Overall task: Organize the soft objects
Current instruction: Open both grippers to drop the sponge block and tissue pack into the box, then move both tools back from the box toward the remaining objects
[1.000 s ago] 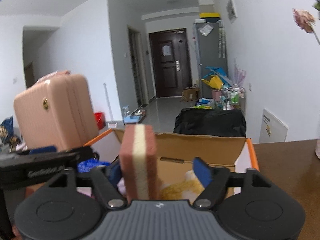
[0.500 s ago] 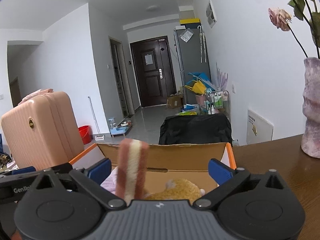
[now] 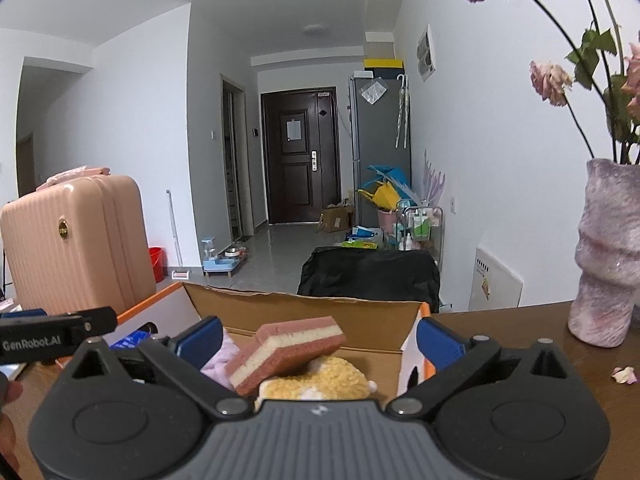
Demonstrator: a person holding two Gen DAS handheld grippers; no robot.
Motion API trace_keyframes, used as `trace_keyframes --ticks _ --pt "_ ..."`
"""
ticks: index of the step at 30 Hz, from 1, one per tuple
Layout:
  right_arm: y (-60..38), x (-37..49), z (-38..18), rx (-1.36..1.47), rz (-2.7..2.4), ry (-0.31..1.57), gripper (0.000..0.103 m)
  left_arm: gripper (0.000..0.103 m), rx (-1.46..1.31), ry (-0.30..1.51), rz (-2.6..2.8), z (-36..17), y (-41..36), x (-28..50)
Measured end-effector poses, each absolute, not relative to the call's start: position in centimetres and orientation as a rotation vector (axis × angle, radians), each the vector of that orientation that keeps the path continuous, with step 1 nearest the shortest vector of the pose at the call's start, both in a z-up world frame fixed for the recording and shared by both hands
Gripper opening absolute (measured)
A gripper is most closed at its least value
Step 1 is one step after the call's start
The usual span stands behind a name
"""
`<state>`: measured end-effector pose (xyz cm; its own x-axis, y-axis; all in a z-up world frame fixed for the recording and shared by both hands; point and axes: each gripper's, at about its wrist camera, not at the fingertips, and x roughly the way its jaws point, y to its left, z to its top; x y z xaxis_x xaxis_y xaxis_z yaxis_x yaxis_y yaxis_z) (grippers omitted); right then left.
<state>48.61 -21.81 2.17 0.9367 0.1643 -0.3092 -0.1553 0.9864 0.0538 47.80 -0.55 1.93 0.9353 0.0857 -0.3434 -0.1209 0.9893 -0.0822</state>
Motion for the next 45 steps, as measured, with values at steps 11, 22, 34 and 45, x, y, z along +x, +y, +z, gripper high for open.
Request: trace_keyframes --ticks 11,22,34,45 --pt "-22.2 45.5 2.5 -0.009 0.138 0.274 0.103 0.103 -0.095 0.335 0.109 2.1 -0.3 45.3" --pt "-22.9 41.1 2.5 -0.006 0.111 0.239 0.103 0.103 -0.080 0.330 0.110 2.0 0.0 41.3" --pt "-23.1 36.5 1.8 -0.009 0.108 0.224 0.103 0.103 -0.071 0.334 0.115 1.9 0.3 37.3" --pt "-22.8 31.7 0.6 -0.042 0.140 0.248 0.103 0.103 -0.062 0.368 0.094 1.4 0.8 33.8"
